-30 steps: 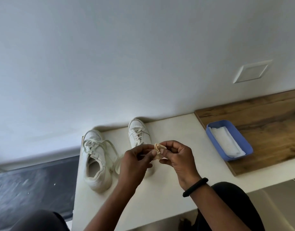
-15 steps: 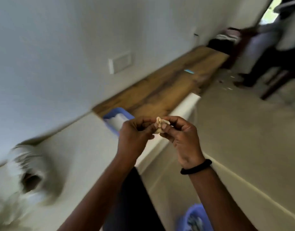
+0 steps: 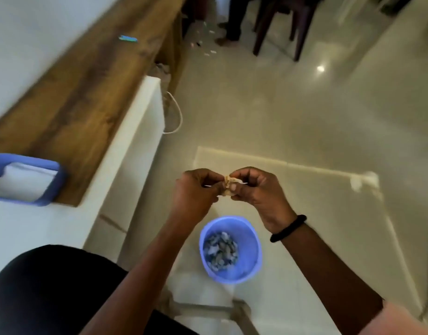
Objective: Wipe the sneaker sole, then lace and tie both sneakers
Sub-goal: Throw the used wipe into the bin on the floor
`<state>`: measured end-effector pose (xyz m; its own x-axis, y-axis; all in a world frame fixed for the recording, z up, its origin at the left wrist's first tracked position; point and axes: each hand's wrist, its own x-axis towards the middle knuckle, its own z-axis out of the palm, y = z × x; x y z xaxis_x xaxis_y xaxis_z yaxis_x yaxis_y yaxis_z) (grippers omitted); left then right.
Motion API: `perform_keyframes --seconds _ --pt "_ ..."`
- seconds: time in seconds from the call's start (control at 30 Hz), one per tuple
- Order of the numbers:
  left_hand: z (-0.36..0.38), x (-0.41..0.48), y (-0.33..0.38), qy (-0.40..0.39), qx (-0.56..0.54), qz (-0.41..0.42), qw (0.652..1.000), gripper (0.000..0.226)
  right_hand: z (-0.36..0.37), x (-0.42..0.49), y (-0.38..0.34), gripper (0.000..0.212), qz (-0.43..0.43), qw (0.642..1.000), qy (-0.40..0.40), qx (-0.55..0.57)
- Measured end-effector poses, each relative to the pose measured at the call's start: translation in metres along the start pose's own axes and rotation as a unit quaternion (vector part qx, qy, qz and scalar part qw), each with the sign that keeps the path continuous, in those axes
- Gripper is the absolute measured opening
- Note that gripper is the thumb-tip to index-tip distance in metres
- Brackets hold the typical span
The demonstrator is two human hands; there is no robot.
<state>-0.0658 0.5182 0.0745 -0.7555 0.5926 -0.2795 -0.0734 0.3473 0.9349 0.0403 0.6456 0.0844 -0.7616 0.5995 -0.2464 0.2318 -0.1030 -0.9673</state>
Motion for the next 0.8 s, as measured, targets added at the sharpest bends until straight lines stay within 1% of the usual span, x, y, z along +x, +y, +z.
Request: perform_keyframes --seconds 0.07,0.13,0.3,0.43,0.47,0.53,0.6,0.73,0.8 --pt "0.017 -0.002 -0.015 -0.023 0.025 -0.018 0.999 0.017 -0.015 -0.008 0.02 0.016 0.031 0.999 0.011 -0.018" --pt "0.032 -0.005 -0.025 -0.046 0.056 -0.03 0.997 0.021 -0.027 -0.016 0.036 0.015 0.052 0.998 0.018 -0.041" --pt "0.051 -0.009 -0.042 -0.083 0.124 -0.028 0.988 0.02 -0.044 -0.03 0.06 0.018 0.09 0.993 0.015 -0.074" --pt "0.059 -0.012 -0.054 -0.13 0.193 -0.022 0.972 0.008 -0.051 -0.034 0.08 0.015 0.11 0.988 0.012 -0.104" --pt "0.059 -0.013 -0.057 -0.151 0.207 -0.027 0.966 0.017 -0.053 -0.035 0.085 0.016 0.114 0.987 0.009 -0.11" --pt "0.057 -0.015 -0.062 -0.191 0.241 -0.04 0.951 0.039 -0.057 -0.037 0.093 0.025 0.123 0.983 0.002 -0.137" --pt "0.056 -0.017 -0.065 -0.195 0.265 -0.044 0.943 0.048 -0.062 -0.037 0.096 0.033 0.13 0.977 -0.001 -0.167" --pt "0.058 -0.016 -0.071 -0.185 0.315 -0.003 0.931 0.042 -0.068 -0.036 0.1 0.033 0.135 0.974 0.024 -0.178" --pt "0.059 -0.015 -0.071 -0.185 0.324 0.019 0.928 0.042 -0.068 -0.034 0.1 0.032 0.132 0.973 0.023 -0.188"
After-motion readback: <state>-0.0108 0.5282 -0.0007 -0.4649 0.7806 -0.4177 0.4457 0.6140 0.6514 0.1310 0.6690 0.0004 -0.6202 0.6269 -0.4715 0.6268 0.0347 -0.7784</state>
